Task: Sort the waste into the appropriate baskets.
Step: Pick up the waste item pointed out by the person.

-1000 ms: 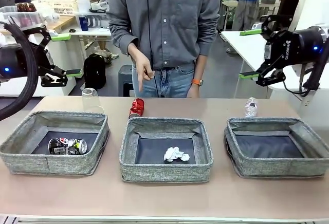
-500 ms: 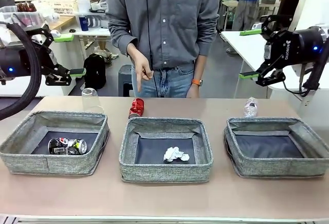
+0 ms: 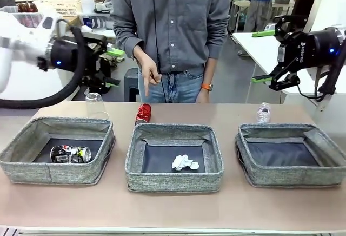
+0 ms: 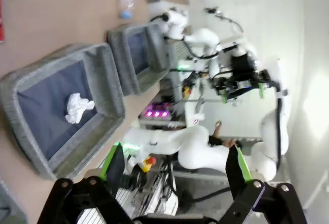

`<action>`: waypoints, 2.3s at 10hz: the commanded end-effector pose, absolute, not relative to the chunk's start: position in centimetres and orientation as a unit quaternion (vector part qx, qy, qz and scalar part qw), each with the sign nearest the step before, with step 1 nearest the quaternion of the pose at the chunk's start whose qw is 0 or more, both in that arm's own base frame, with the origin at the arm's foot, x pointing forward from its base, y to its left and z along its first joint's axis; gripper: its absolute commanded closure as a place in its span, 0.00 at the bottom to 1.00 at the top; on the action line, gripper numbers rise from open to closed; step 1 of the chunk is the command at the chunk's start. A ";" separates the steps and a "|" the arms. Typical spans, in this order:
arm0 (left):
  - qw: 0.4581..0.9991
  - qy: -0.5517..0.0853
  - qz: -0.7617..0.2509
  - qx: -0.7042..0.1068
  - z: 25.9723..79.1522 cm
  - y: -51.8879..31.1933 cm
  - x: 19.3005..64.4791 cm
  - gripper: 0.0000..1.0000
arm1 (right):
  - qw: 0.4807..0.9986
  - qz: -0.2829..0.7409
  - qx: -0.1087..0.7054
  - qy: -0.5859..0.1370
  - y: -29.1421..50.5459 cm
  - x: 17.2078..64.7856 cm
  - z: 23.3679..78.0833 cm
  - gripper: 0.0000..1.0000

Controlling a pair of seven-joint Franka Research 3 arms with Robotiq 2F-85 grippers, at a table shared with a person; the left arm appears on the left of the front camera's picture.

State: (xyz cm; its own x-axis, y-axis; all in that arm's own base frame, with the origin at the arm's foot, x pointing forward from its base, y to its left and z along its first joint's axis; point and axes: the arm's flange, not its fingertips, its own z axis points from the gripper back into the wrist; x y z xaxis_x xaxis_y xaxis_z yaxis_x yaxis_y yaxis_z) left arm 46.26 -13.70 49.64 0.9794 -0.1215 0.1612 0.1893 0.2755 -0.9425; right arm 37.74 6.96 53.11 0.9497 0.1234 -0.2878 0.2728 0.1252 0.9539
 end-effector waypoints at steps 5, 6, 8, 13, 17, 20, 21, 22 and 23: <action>0.950 0.068 -0.197 -0.232 47.4 -21.9 53.5 0.00 | 0.736 -0.043 0.658 0.149 6.7 37.9 53.4 0.00; 0.959 0.065 -0.196 -0.193 46.8 -23.2 55.1 0.00 | 0.736 -0.043 0.658 0.149 6.7 37.9 53.4 0.00; 0.951 -0.066 -0.193 -0.231 46.8 -24.0 57.7 0.00 | 0.736 -0.043 0.658 0.149 6.7 37.9 53.4 0.00; 0.989 0.057 0.130 -0.045 43.9 -25.3 57.7 0.00 | 0.736 -0.043 0.658 0.149 6.7 37.9 53.4 0.00; 0.969 -0.005 0.245 -0.025 42.1 -28.2 58.8 0.00 | 0.736 -0.043 0.658 0.149 6.7 37.9 53.4 0.00; 0.972 -0.082 0.219 -0.007 39.7 -29.6 59.7 0.00 | 0.736 -0.043 0.658 0.149 6.7 37.9 53.4 0.00; 0.979 -0.106 0.175 0.005 38.6 -30.0 59.7 0.00 | 0.736 -0.043 0.658 0.149 6.7 37.9 53.4 0.00; 0.985 -0.108 0.136 0.003 37.7 -30.1 59.8 0.00 | 0.736 -0.043 0.658 0.149 6.7 37.9 53.4 0.00; 0.989 -0.101 0.105 -0.006 37.0 -29.9 60.3 0.00 | 0.736 -0.043 0.658 0.149 6.7 37.9 53.4 0.00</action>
